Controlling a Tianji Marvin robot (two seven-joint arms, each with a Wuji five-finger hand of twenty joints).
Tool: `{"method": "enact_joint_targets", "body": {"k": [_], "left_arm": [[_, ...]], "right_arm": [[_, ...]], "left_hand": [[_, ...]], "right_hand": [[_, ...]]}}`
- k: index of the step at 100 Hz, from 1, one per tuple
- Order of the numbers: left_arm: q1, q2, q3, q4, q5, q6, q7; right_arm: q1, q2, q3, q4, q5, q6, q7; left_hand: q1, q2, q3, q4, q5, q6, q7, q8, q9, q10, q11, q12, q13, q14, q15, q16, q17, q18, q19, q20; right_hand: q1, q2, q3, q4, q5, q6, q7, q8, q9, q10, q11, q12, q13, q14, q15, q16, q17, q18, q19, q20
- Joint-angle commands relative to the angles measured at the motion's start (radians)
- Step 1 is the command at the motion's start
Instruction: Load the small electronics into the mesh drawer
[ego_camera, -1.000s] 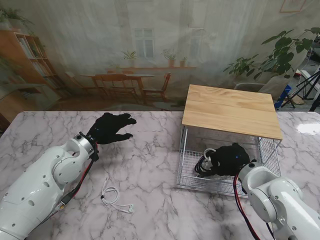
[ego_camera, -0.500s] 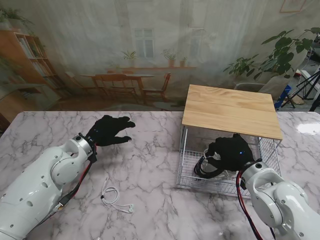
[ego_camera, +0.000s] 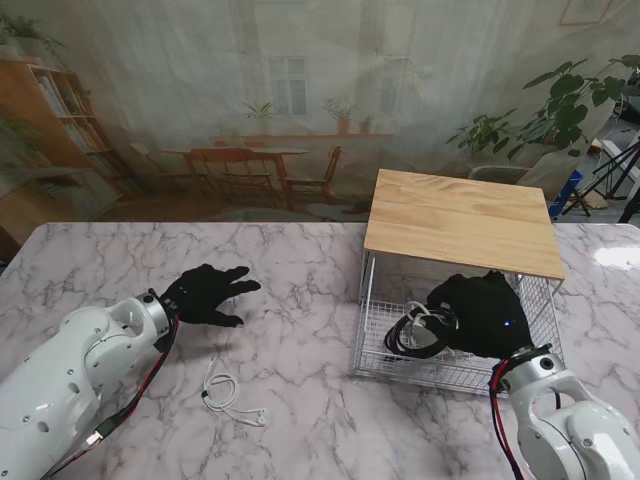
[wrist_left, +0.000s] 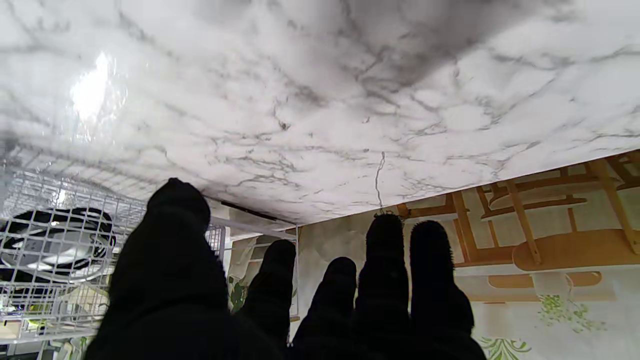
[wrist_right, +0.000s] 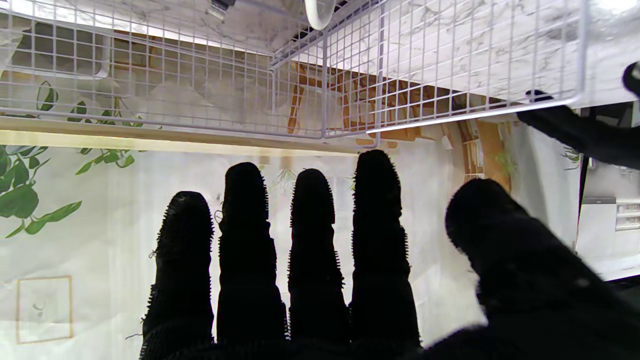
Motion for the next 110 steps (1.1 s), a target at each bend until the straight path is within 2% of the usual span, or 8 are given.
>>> {"method": "enact_joint_targets", "body": {"k": [1,18,28,46,57,85,110], "left_arm": [[0.021,0.006,0.009,0.021,-0.002,-0.005,0.0],[0.038,0.01,0.036,0.044,0.032,0.001,0.049],[0.045,0.013,0.048,0.048,0.058,-0.004,0.074],[0.08,0.019,0.031,0.027,0.101,-0.03,0.1],[0.108,0.023,0.011,0.015,0.125,-0.04,0.109],[0.192,0.024,-0.063,-0.04,0.146,-0.075,0.11],[0.268,0.027,-0.143,-0.107,0.187,-0.126,0.105]], "right_arm": [[-0.016,-0.002,0.007,-0.004,0.001,0.002,-0.002],[-0.026,-0.005,0.019,0.003,0.005,0.005,-0.02],[-0.028,-0.006,0.024,0.007,0.01,0.009,-0.027],[-0.039,-0.009,0.033,0.008,0.016,0.012,-0.048],[-0.047,-0.011,0.04,0.004,0.017,0.014,-0.058],[-0.055,-0.012,0.046,-0.005,0.014,0.018,-0.059],[-0.059,-0.012,0.046,-0.007,0.015,0.021,-0.061]], "left_hand": [[0.015,-0.025,0.013,-0.019,0.005,0.023,0.039,0.018,-0.016,-0.002,0.026,0.024,0.009,0.007,0.027,0.024,0.002,-0.012,0.032,0.032],[0.028,-0.069,0.029,-0.008,0.029,0.029,0.098,0.089,-0.001,-0.005,0.063,0.074,0.012,-0.004,0.058,0.078,0.012,-0.028,0.061,0.07],[0.026,-0.09,0.044,-0.004,0.051,0.028,0.136,0.131,0.019,-0.003,0.124,0.151,0.004,-0.011,0.102,0.153,0.014,-0.037,0.083,0.099],[0.013,-0.127,0.087,0.01,0.08,0.015,0.191,0.171,0.028,-0.003,0.247,0.363,-0.012,-0.02,0.227,0.412,0.017,-0.038,0.145,0.19],[0.008,-0.132,0.103,0.014,0.1,-0.001,0.231,0.197,0.01,-0.001,0.271,0.425,-0.019,-0.023,0.255,0.496,0.015,-0.035,0.173,0.233],[0.009,-0.117,0.104,0.01,0.074,-0.014,0.271,0.234,-0.004,0.001,0.245,0.425,-0.028,-0.014,0.218,0.492,0.01,-0.027,0.175,0.257],[0.015,-0.103,0.091,0.006,0.085,0.008,0.186,0.161,0.021,0.0,0.218,0.383,-0.008,-0.007,0.186,0.438,0.022,-0.027,0.164,0.257]], "right_hand": [[-0.023,0.034,-0.013,0.032,-0.023,0.01,-0.02,0.021,-0.027,0.009,-0.019,-0.007,-0.029,0.024,-0.057,-0.016,-0.019,0.031,-0.012,-0.01],[-0.025,0.036,-0.018,0.033,-0.026,0.011,-0.025,0.027,-0.031,0.012,-0.021,-0.007,-0.032,0.025,-0.059,-0.017,-0.022,0.03,-0.016,-0.011],[-0.025,0.038,-0.021,0.033,-0.027,0.012,-0.027,0.03,-0.032,0.011,-0.02,-0.006,-0.033,0.024,-0.059,-0.017,-0.024,0.031,-0.017,-0.011],[-0.026,0.042,-0.029,0.034,-0.029,0.014,-0.031,0.035,-0.033,0.011,-0.02,-0.006,-0.037,0.025,-0.061,-0.019,-0.027,0.031,-0.019,-0.011],[-0.024,0.043,-0.031,0.035,-0.03,0.015,-0.033,0.037,-0.035,0.011,-0.02,-0.005,-0.038,0.026,-0.061,-0.019,-0.028,0.032,-0.02,-0.011],[-0.022,0.045,-0.036,0.036,-0.032,0.015,-0.037,0.041,-0.036,0.013,-0.021,-0.006,-0.045,0.025,-0.064,-0.021,-0.031,0.033,-0.022,-0.01],[-0.022,0.046,-0.038,0.037,-0.033,0.016,-0.039,0.043,-0.041,0.014,-0.022,-0.006,-0.047,0.027,-0.065,-0.022,-0.033,0.035,-0.025,-0.011]]}}
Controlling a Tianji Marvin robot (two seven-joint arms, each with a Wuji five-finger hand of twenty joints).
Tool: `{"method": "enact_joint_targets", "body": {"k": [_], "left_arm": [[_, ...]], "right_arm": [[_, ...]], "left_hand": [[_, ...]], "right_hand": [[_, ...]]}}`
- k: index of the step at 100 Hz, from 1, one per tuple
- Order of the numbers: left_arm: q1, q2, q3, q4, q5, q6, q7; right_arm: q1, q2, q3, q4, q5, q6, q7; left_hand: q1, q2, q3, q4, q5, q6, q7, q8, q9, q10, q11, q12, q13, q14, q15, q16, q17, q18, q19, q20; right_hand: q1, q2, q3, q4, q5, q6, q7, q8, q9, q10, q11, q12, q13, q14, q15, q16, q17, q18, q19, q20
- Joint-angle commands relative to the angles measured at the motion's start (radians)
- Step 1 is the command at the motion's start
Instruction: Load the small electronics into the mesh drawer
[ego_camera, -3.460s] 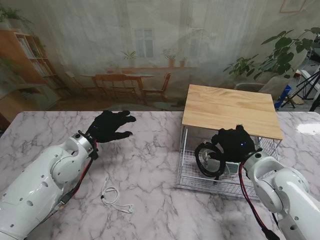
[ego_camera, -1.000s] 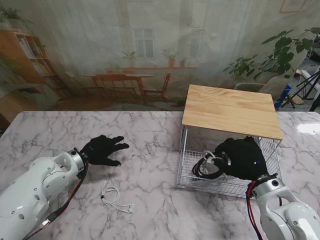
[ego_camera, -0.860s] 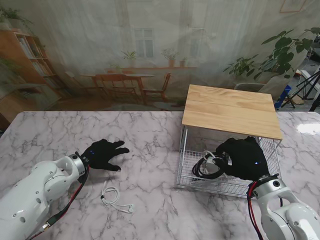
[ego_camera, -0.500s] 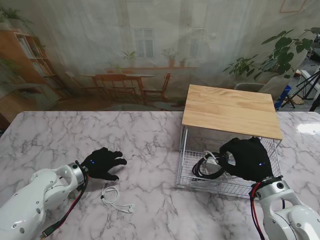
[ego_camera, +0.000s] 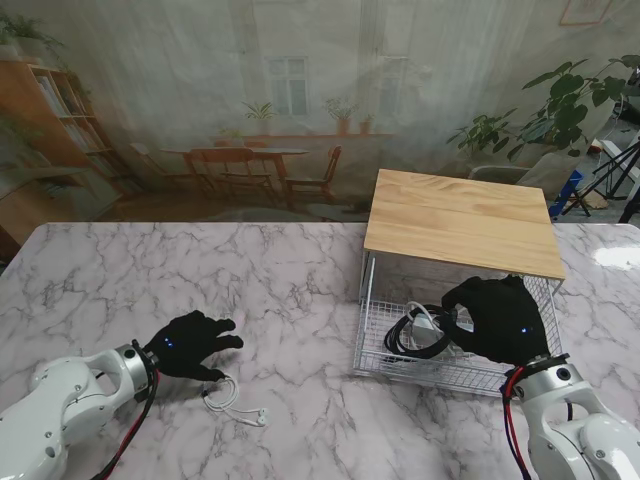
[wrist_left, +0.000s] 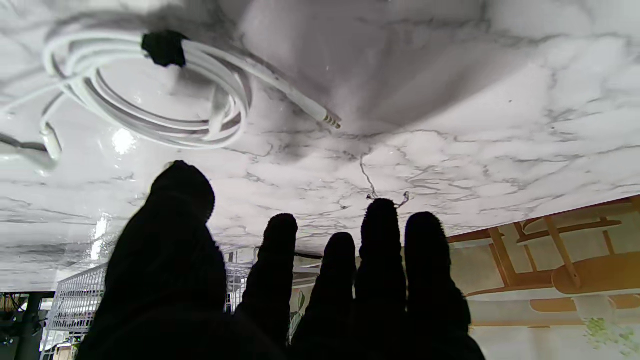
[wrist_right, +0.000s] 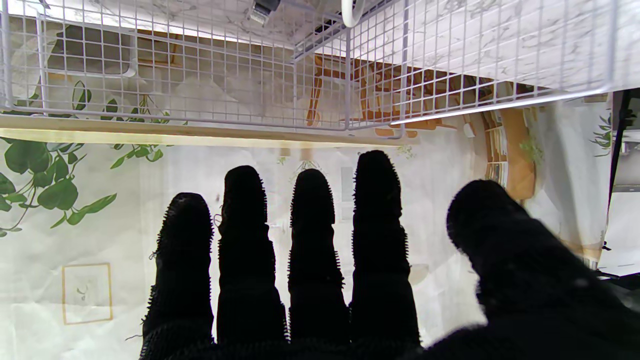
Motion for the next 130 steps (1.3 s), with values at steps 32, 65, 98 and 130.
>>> {"method": "enact_joint_targets", "body": {"k": [32,65,98,130], "left_arm": [[0.01,0.011,0.015,0.033,0.013,0.03,-0.009],[0.001,0.012,0.042,0.054,-0.001,0.042,-0.015],[0.006,0.014,0.047,0.043,0.012,0.029,-0.016],[0.011,0.017,0.059,0.044,0.025,0.041,-0.02]], "right_arm": [[-0.004,-0.002,0.0,0.004,0.003,0.006,-0.005],[-0.001,-0.003,-0.002,0.009,0.005,0.006,-0.012],[-0.003,-0.004,-0.001,0.01,0.008,0.009,-0.016],[-0.004,-0.005,-0.001,0.01,0.012,0.013,-0.019]], "left_hand": [[0.097,0.032,0.087,0.07,-0.003,0.019,-0.079,-0.068,-0.009,-0.003,-0.073,-0.117,0.009,0.016,-0.068,-0.122,0.011,-0.003,-0.014,-0.011],[0.054,-0.002,0.042,0.011,-0.021,-0.006,0.022,0.012,-0.033,0.0,-0.067,-0.119,-0.001,0.01,-0.058,-0.123,0.009,-0.002,-0.001,-0.01],[0.047,-0.011,0.02,-0.004,-0.022,-0.006,0.054,0.045,-0.03,-0.002,-0.064,-0.113,0.0,0.011,-0.063,-0.122,0.005,0.004,0.007,-0.002],[0.115,-0.02,0.077,0.008,-0.086,-0.025,0.348,0.34,-0.011,-0.013,-0.035,-0.089,0.007,0.002,-0.088,-0.16,0.007,0.013,-0.003,-0.006]], "right_hand": [[-0.022,0.037,-0.019,0.027,-0.034,0.016,-0.016,0.019,-0.041,0.011,-0.021,-0.005,-0.014,0.018,-0.072,-0.009,-0.023,0.033,-0.016,-0.01],[-0.019,0.044,-0.019,0.027,-0.04,0.018,-0.017,0.02,-0.042,0.011,-0.019,-0.005,-0.016,0.017,-0.073,-0.01,-0.027,0.035,-0.019,-0.011],[-0.017,0.046,-0.02,0.027,-0.041,0.017,-0.017,0.02,-0.043,0.01,-0.019,-0.006,-0.017,0.017,-0.073,-0.01,-0.03,0.037,-0.022,-0.011],[-0.014,0.051,-0.02,0.028,-0.046,0.02,-0.019,0.02,-0.043,0.011,-0.019,-0.006,-0.018,0.017,-0.073,-0.011,-0.033,0.037,-0.025,-0.012]]}}
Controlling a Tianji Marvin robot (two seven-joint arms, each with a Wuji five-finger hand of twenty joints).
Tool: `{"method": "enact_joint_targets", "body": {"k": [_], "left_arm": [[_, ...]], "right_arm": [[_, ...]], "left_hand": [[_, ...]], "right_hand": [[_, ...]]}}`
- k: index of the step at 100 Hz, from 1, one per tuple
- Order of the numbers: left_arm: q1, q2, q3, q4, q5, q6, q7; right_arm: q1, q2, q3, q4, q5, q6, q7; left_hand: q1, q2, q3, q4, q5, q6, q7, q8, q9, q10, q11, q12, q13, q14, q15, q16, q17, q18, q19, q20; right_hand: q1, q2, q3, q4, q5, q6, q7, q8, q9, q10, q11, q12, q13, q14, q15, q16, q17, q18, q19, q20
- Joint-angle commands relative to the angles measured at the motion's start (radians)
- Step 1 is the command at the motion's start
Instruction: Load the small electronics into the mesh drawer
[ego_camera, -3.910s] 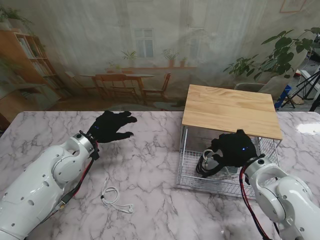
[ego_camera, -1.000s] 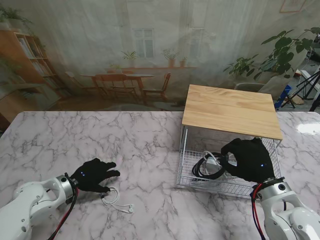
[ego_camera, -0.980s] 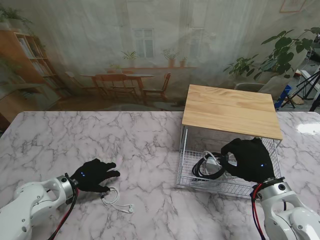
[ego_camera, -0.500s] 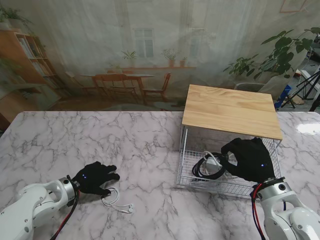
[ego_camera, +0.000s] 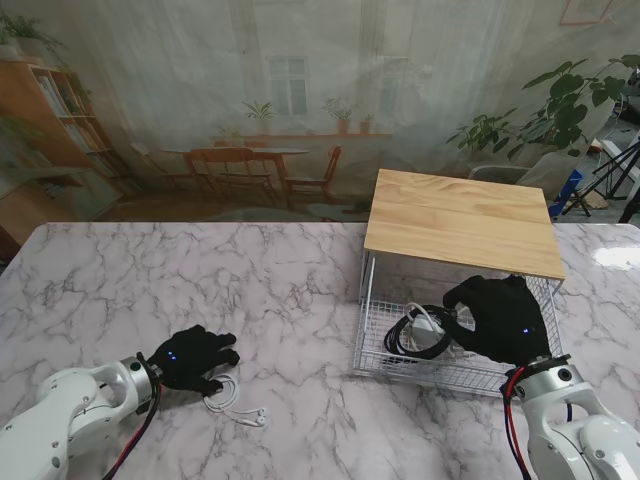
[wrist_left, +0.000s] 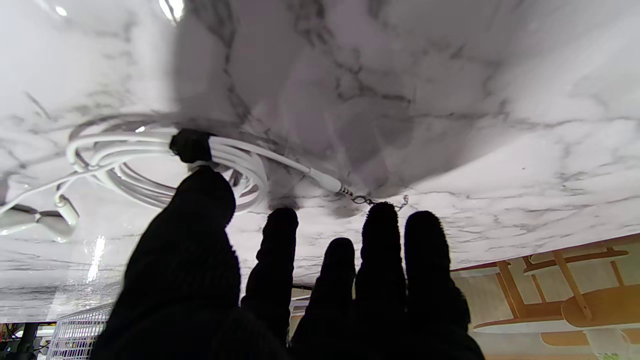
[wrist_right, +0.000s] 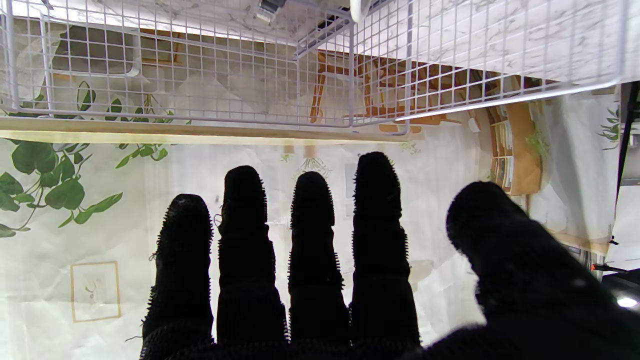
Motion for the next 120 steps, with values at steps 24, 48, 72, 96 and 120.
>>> {"method": "enact_joint_targets", "body": {"k": [24,48,72,96,120], "left_arm": [[0.0,-0.002,0.024,0.018,-0.034,-0.002,-0.061],[-0.015,-0.007,0.047,0.036,-0.092,0.004,-0.099],[-0.032,-0.005,0.07,0.067,-0.08,0.003,-0.046],[-0.012,-0.02,0.038,0.059,-0.115,-0.003,0.02],[0.019,-0.034,-0.032,0.002,-0.159,-0.023,0.017]], "right_arm": [[-0.005,-0.003,0.001,0.001,0.004,0.007,0.0],[-0.008,-0.004,0.004,-0.001,0.01,0.009,0.0],[-0.009,-0.005,0.002,-0.002,0.019,0.014,0.003],[-0.008,-0.005,0.001,-0.004,0.025,0.017,0.006],[-0.005,-0.005,0.001,-0.007,0.027,0.011,0.01]], "left_hand": [[0.16,-0.1,0.065,-0.031,-0.007,-0.096,0.396,0.397,0.147,-0.062,0.099,0.076,0.11,0.0,0.012,-0.009,0.055,0.018,0.02,-0.012],[0.262,-0.112,0.128,-0.017,0.09,-0.069,0.602,0.467,0.548,-0.121,-0.041,0.389,0.382,-0.024,0.068,-0.023,0.242,0.004,0.133,-0.059],[0.26,-0.141,0.193,0.009,0.137,-0.079,0.659,0.501,0.638,-0.135,-0.011,0.45,0.48,-0.009,0.153,0.091,0.343,-0.02,0.203,-0.05],[0.249,-0.151,0.242,0.009,0.14,-0.089,0.671,0.533,0.644,-0.148,0.008,0.474,0.524,-0.001,0.209,0.079,0.4,-0.057,0.246,-0.04],[0.244,-0.157,0.262,0.014,0.143,-0.098,0.666,0.548,0.663,-0.149,-0.001,0.457,0.541,-0.001,0.215,0.067,0.418,-0.066,0.256,-0.039]], "right_hand": [[-0.011,0.048,-0.01,0.027,-0.044,0.023,-0.011,0.018,-0.018,0.011,-0.018,-0.006,-0.017,0.018,-0.073,-0.011,-0.023,0.037,-0.017,-0.013],[-0.009,0.05,-0.009,0.028,-0.052,0.026,-0.012,0.017,-0.018,0.01,-0.018,-0.006,-0.017,0.019,-0.073,-0.011,-0.025,0.039,-0.02,-0.013],[-0.006,0.055,-0.008,0.028,-0.058,0.028,-0.013,0.016,-0.018,0.007,-0.017,-0.006,-0.017,0.017,-0.073,-0.011,-0.026,0.039,-0.021,-0.014],[-0.008,0.055,-0.011,0.027,-0.062,0.03,-0.013,0.015,-0.019,0.01,-0.016,-0.006,-0.017,0.017,-0.073,-0.011,-0.027,0.04,-0.022,-0.014],[-0.009,0.053,-0.013,0.028,-0.063,0.032,-0.013,0.014,-0.019,0.009,-0.016,-0.006,-0.018,0.018,-0.073,-0.011,-0.027,0.039,-0.022,-0.014]]}}
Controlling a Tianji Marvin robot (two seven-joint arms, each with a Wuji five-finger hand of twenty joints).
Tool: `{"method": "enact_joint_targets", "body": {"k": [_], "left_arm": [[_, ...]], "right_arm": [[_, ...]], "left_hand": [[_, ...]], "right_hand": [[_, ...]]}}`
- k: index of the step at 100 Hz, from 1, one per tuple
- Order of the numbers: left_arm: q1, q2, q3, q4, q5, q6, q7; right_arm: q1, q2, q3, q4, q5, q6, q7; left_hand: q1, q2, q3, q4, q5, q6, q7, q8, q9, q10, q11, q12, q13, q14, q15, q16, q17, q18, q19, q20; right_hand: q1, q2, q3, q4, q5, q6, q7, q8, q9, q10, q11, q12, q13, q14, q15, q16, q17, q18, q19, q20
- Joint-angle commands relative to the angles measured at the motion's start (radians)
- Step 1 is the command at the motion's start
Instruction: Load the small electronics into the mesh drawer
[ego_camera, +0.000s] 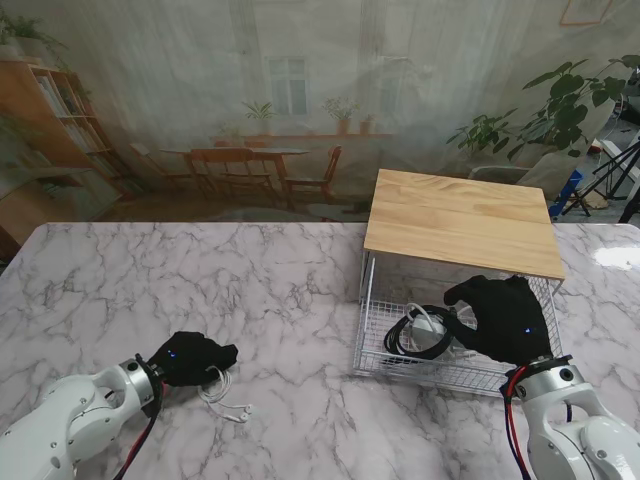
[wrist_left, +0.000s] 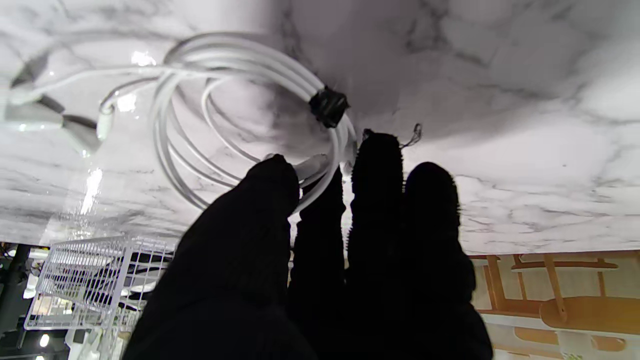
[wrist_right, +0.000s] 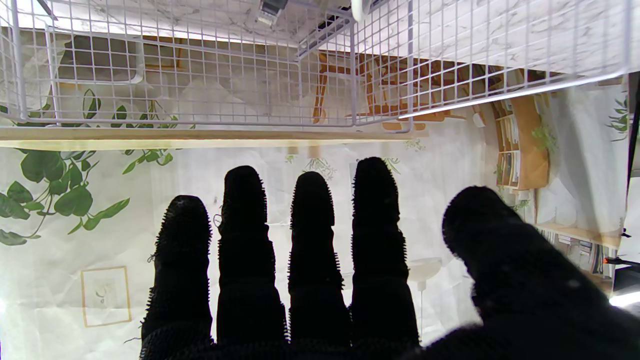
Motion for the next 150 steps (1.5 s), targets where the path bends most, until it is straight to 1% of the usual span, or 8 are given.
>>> {"method": "enact_joint_targets", "body": {"k": [1,39,75,98,107,111,127,150], "left_arm": [[0.006,-0.004,-0.014,-0.025,-0.018,-0.012,-0.02],[-0.028,-0.017,-0.072,-0.106,-0.044,-0.035,-0.021],[-0.156,-0.032,-0.007,-0.127,-0.141,-0.017,-0.07],[-0.249,-0.038,0.046,-0.166,-0.212,-0.005,-0.135],[-0.289,-0.042,0.072,-0.179,-0.256,0.019,-0.16],[-0.307,-0.045,0.086,-0.184,-0.273,0.029,-0.167],[-0.379,-0.053,0.155,-0.194,-0.338,0.076,-0.196],[-0.483,-0.068,0.273,-0.179,-0.402,0.151,-0.212]], "right_arm": [[-0.003,-0.001,0.0,-0.004,0.0,0.0,0.003],[0.001,-0.002,-0.003,-0.006,0.011,-0.007,0.002],[0.004,-0.004,-0.003,-0.006,0.027,-0.016,0.002],[0.004,-0.01,-0.011,-0.015,0.109,-0.032,0.034],[0.007,-0.011,-0.018,-0.022,0.148,-0.031,0.057],[0.01,-0.012,-0.021,-0.024,0.166,-0.032,0.068],[0.036,-0.012,-0.04,-0.024,0.217,-0.033,0.098],[0.097,-0.013,-0.086,-0.013,0.304,-0.019,0.141]], "left_hand": [[0.041,-0.01,0.066,0.033,0.049,-0.03,0.069,0.031,0.037,-0.009,0.004,-0.01,0.025,0.031,0.031,-0.005,0.024,-0.081,0.041,0.009],[0.034,-0.006,0.091,0.037,0.037,-0.025,0.054,0.067,0.017,-0.005,0.02,0.029,0.026,0.035,0.102,0.037,0.02,-0.091,0.09,0.052],[0.038,0.003,0.088,0.029,0.027,-0.026,0.034,0.111,0.004,-0.001,0.02,0.038,0.021,0.027,0.111,0.056,0.015,-0.094,0.092,0.079],[0.036,0.002,0.088,0.031,0.028,-0.026,0.03,0.116,0.004,-0.003,0.018,0.036,0.025,0.022,0.103,0.054,0.018,-0.094,0.085,0.081],[0.036,0.003,0.087,0.031,0.029,-0.026,0.029,0.117,0.003,-0.004,0.018,0.036,0.025,0.023,0.101,0.053,0.019,-0.093,0.082,0.081],[0.036,0.003,0.086,0.031,0.029,-0.026,0.029,0.117,0.002,-0.004,0.018,0.036,0.024,0.023,0.1,0.053,0.019,-0.093,0.082,0.081],[0.037,0.003,0.086,0.031,0.029,-0.026,0.028,0.119,0.002,-0.004,0.018,0.036,0.026,0.023,0.098,0.052,0.02,-0.094,0.08,0.082],[0.038,0.001,0.088,0.035,0.029,-0.026,0.027,0.12,0.003,-0.001,0.019,0.035,0.028,0.024,0.097,0.053,0.023,-0.091,0.077,0.083]], "right_hand": [[-0.012,0.025,-0.013,0.028,-0.022,0.021,-0.009,0.014,-0.018,0.009,-0.016,-0.006,-0.017,0.018,-0.073,-0.011,-0.017,0.029,-0.013,-0.014],[-0.017,0.021,-0.018,0.028,-0.024,0.022,-0.01,0.013,-0.019,0.009,-0.015,-0.005,-0.015,0.017,-0.072,-0.01,-0.014,0.028,-0.01,-0.012],[-0.019,0.023,-0.02,0.028,-0.025,0.027,-0.009,0.013,-0.018,0.011,-0.011,-0.004,-0.011,0.018,-0.07,-0.009,-0.009,0.026,-0.007,-0.012],[-0.044,0.007,-0.042,0.028,-0.037,0.041,-0.017,0.009,-0.012,0.025,-0.001,0.001,0.02,0.021,-0.056,-0.002,0.005,0.02,0.006,-0.007],[-0.05,0.005,-0.055,0.031,-0.057,0.049,-0.027,0.007,-0.013,0.031,0.071,0.051,0.061,0.027,-0.029,0.019,0.025,0.006,0.053,0.018],[-0.054,0.003,-0.06,0.031,-0.058,0.052,-0.027,0.008,-0.012,0.036,0.102,0.083,0.068,0.015,0.021,0.056,0.039,-0.001,0.08,0.033],[-0.067,-0.015,-0.066,0.031,-0.077,0.073,-0.045,0.001,0.0,0.027,0.214,0.208,-0.017,-0.13,0.421,0.334,0.077,-0.013,0.162,0.081],[-0.098,-0.05,-0.058,0.026,-0.133,0.113,-0.094,-0.031,0.004,-0.007,0.311,0.313,-0.034,-0.226,0.63,0.348,0.082,-0.012,0.196,0.101]]}}
